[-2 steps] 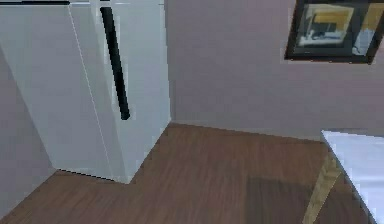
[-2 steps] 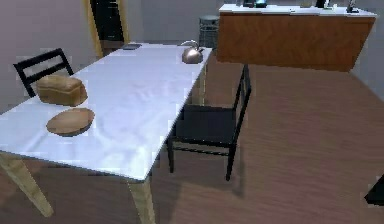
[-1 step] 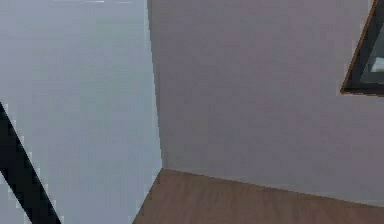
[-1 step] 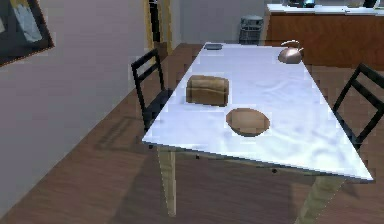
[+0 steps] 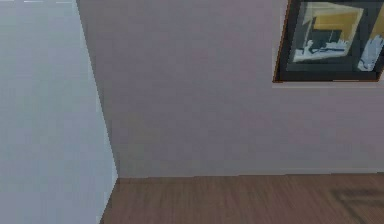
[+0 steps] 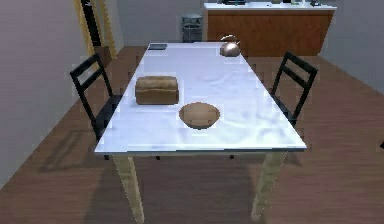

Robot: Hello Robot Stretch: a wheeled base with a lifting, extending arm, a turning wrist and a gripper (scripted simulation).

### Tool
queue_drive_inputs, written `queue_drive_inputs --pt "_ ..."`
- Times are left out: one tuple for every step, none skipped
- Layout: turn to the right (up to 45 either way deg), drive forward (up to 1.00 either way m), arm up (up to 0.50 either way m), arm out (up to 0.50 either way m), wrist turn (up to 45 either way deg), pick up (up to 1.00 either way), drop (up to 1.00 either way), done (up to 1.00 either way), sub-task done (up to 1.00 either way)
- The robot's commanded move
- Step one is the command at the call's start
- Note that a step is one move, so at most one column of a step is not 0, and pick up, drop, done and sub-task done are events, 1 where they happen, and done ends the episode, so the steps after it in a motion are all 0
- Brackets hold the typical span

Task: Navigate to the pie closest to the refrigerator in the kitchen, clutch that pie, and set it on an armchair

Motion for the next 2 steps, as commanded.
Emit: queue_drive_inputs --pt "0.0 0.0 0.5 0.0 0.0 0.0 0.0 0.0 0.0" --pt "0.0 0.0 0.38 0.0 0.0 0.0 0.0 0.0 0.0"
